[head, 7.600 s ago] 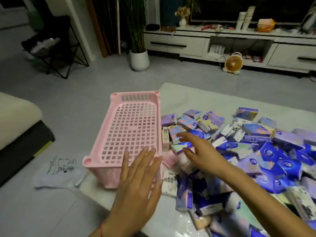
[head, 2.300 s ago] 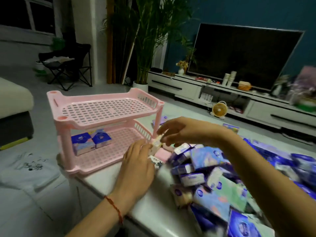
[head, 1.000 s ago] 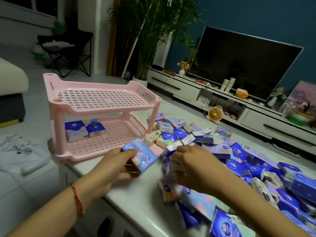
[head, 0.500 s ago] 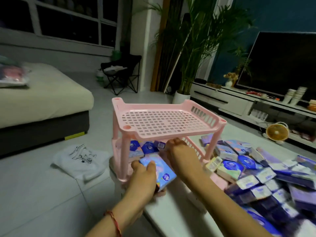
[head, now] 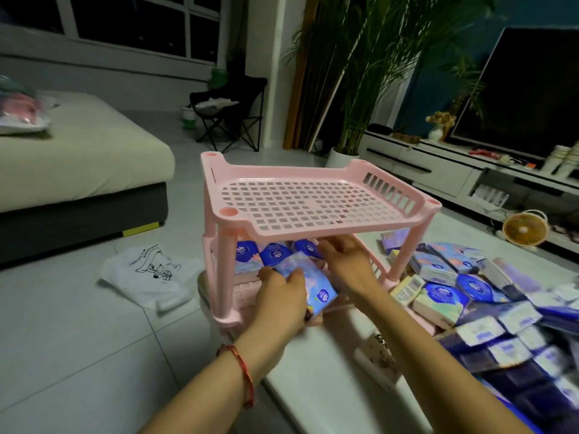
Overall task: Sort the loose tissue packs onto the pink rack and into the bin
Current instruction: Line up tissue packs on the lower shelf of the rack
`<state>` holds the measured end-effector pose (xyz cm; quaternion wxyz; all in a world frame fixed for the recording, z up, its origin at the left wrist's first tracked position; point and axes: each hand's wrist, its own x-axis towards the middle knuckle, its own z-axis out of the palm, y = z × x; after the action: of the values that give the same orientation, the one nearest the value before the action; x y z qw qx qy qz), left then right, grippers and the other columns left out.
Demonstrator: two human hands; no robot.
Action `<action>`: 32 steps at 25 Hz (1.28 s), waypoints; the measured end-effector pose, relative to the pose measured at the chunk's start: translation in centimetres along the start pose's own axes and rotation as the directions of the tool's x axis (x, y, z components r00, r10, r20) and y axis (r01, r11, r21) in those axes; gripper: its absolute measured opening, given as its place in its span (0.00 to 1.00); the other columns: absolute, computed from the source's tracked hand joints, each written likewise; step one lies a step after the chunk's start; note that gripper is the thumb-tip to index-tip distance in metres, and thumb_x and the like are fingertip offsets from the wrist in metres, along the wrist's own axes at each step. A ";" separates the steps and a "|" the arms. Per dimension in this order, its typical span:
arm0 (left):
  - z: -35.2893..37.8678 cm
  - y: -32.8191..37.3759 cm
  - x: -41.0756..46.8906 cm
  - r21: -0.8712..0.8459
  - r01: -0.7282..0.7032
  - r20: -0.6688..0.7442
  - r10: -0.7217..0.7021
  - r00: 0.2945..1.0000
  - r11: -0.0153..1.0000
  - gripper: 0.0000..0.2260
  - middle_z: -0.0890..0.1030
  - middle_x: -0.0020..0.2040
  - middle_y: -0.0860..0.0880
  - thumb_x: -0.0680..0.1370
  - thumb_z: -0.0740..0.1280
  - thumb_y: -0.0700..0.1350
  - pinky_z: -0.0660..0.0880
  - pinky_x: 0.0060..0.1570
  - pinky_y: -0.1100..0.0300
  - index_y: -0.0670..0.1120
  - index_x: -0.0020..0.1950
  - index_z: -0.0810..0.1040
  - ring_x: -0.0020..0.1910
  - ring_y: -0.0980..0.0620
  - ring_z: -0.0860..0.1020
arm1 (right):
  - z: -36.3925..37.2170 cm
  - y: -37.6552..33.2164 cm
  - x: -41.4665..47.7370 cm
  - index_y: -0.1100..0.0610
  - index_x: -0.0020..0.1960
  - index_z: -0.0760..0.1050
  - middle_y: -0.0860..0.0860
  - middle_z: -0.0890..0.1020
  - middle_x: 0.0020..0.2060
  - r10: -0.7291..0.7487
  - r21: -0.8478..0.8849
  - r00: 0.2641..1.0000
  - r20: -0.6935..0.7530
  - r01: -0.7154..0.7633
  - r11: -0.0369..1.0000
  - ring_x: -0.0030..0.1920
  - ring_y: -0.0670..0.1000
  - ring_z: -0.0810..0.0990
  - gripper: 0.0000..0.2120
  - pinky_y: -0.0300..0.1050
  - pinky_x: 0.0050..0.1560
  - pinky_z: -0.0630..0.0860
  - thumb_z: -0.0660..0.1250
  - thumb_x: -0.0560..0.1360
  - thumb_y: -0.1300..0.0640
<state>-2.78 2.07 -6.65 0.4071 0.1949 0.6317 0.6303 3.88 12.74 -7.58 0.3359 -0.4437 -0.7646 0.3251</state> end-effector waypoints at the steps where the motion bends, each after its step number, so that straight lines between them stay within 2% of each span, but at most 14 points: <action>1: 0.2 0.0 0.1 0.074 -0.049 -0.033 0.051 0.998 0.996 0.05 0.75 0.53 0.39 0.80 0.58 0.40 0.72 0.32 0.60 0.41 0.53 0.63 0.47 0.44 0.76 | -0.5 -0.8 -0.2 0.58 0.50 0.78 0.56 0.81 0.47 0.071 0.110 0.991 0.111 -0.083 0.990 0.47 0.56 0.79 0.08 0.41 0.44 0.72 0.61 0.78 0.58; 4: 0.2 0.4 0.4 0.205 -0.143 -0.092 0.165 0.982 0.968 0.05 0.76 0.56 0.36 0.80 0.58 0.41 0.69 0.42 0.59 0.41 0.51 0.63 0.54 0.42 0.76 | -1.8 -2.5 -1.6 0.59 0.46 0.78 0.55 0.82 0.38 0.190 0.156 0.838 0.512 -0.308 0.939 0.38 0.53 0.79 0.12 0.47 0.44 0.76 0.64 0.77 0.51; 6: 0.2 0.8 0.7 0.273 -0.180 -0.046 0.200 0.979 0.945 0.06 0.75 0.59 0.37 0.80 0.58 0.41 0.65 0.40 0.62 0.40 0.54 0.65 0.57 0.42 0.75 | -2.4 -2.7 -1.9 0.63 0.49 0.77 0.55 0.81 0.36 0.178 0.165 0.814 0.553 -0.317 0.934 0.35 0.52 0.79 0.14 0.42 0.36 0.75 0.66 0.75 0.51; 8: -0.4 0.5 0.9 0.579 -0.299 0.041 0.339 0.940 0.759 0.14 0.73 0.61 0.38 0.80 0.57 0.46 0.64 0.49 0.60 0.38 0.60 0.66 0.61 0.42 0.71 | -2.1 -2.2 -1.3 0.61 0.46 0.77 0.55 0.79 0.35 0.189 0.277 0.891 0.414 -0.321 0.906 0.33 0.50 0.77 0.08 0.39 0.33 0.72 0.66 0.76 0.56; 10: -1.1 -0.6 1.7 0.874 -0.355 0.126 0.550 0.826 0.332 0.20 0.70 0.62 0.37 0.80 0.54 0.52 0.65 0.60 0.52 0.38 0.64 0.68 0.63 0.38 0.68 | -1.4 -0.8 0.1 0.61 0.47 0.75 0.54 0.78 0.33 0.250 0.401 0.965 0.077 -0.259 0.878 0.31 0.50 0.74 0.04 0.42 0.35 0.70 0.63 0.77 0.62; 11: -1.4 -0.8 1.8 0.924 -0.326 0.169 0.550 0.818 0.200 0.22 0.67 0.65 0.35 0.80 0.52 0.53 0.63 0.64 0.47 0.40 0.67 0.67 0.66 0.36 0.65 | -1.2 -0.2 0.8 0.63 0.51 0.73 0.54 0.79 0.34 0.244 0.354 0.965 -0.096 -0.195 0.915 0.33 0.50 0.75 0.06 0.45 0.37 0.71 0.61 0.77 0.61; 12: -1.5 -1.0 1.9 0.949 -0.286 0.196 0.467 0.862 0.130 0.24 0.60 0.71 0.34 0.81 0.51 0.53 0.57 0.68 0.43 0.42 0.73 0.60 0.71 0.35 0.58 | -1.0 0.1 1.2 0.64 0.54 0.71 0.55 0.81 0.41 0.213 0.235 0.962 -0.172 -0.170 0.957 0.38 0.49 0.77 0.10 0.46 0.42 0.72 0.58 0.76 0.59; 14: -1.8 -1.3 2.0 0.975 -0.205 0.178 0.246 0.953 0.090 0.25 0.44 0.76 0.38 0.82 0.49 0.53 0.44 0.71 0.41 0.49 0.77 0.46 0.75 0.37 0.43 | -0.8 0.8 1.5 0.63 0.61 0.68 0.59 0.74 0.59 0.197 -0.068 0.969 -0.151 -0.209 0.976 0.57 0.55 0.73 0.15 0.48 0.56 0.69 0.55 0.78 0.57; 15: -1.9 -1.2 2.1 0.979 -0.183 0.163 0.192 0.968 0.092 0.25 0.42 0.76 0.39 0.82 0.49 0.53 0.43 0.71 0.41 0.50 0.77 0.44 0.75 0.38 0.41 | -0.7 1.1 1.6 0.63 0.64 0.66 0.60 0.70 0.62 0.225 -0.205 0.967 -0.118 -0.245 0.948 0.62 0.58 0.69 0.16 0.48 0.59 0.68 0.54 0.79 0.59; 18: -1.9 -1.4 2.6 0.977 -0.195 0.175 0.186 0.967 0.092 0.26 0.41 0.76 0.38 0.82 0.50 0.53 0.43 0.72 0.42 0.50 0.77 0.44 0.75 0.37 0.40 | 0.0 1.4 1.5 0.61 0.62 0.70 0.60 0.70 0.61 0.173 -0.489 0.982 -0.077 -0.189 0.852 0.61 0.61 0.70 0.14 0.49 0.58 0.68 0.54 0.79 0.59; 24: -2.3 -1.7 2.6 0.975 -0.221 0.210 0.231 0.950 0.021 0.28 0.41 0.76 0.37 0.82 0.51 0.53 0.44 0.72 0.44 0.48 0.77 0.43 0.75 0.36 0.41 | 0.4 2.6 1.3 0.57 0.60 0.70 0.59 0.72 0.61 0.132 -0.534 0.991 0.000 -0.111 0.838 0.59 0.58 0.71 0.16 0.50 0.58 0.69 0.52 0.80 0.50; 28: -2.5 -2.2 2.2 0.960 -0.279 0.269 0.319 0.909 -0.014 0.27 0.40 0.76 0.39 0.81 0.48 0.57 0.46 0.72 0.43 0.49 0.77 0.44 0.75 0.39 0.41 | -0.4 2.1 -1.0 0.59 0.66 0.65 0.60 0.71 0.61 0.006 -0.599 0.997 -0.077 -0.051 0.799 0.59 0.60 0.72 0.18 0.51 0.57 0.69 0.56 0.79 0.53; 30: -2.5 -2.7 1.8 0.945 -0.323 0.321 0.334 0.887 -0.049 0.27 0.40 0.76 0.40 0.80 0.44 0.60 0.48 0.71 0.41 0.51 0.77 0.47 0.75 0.41 0.40 | -0.8 1.0 -3.0 0.60 0.61 0.68 0.58 0.74 0.57 -0.058 -0.659 0.994 -0.091 -0.016 0.752 0.55 0.59 0.74 0.15 0.50 0.53 0.71 0.58 0.77 0.55; 32: -2.6 -3.1 1.5 0.928 -0.364 0.371 0.306 0.877 -0.083 0.29 0.39 0.77 0.42 0.78 0.42 0.63 0.46 0.70 0.38 0.53 0.77 0.46 0.76 0.42 0.39 | -1.5 0.4 -4.9 0.58 0.56 0.72 0.56 0.76 0.53 -0.075 -0.709 0.997 0.036 0.079 0.701 0.52 0.56 0.75 0.13 0.49 0.53 0.70 0.57 0.77 0.52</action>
<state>-4.85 1.17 -10.36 -0.0024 0.5833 0.8077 0.0854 7.11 8.76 -8.18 0.1510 -0.5057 -0.8494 -0.0072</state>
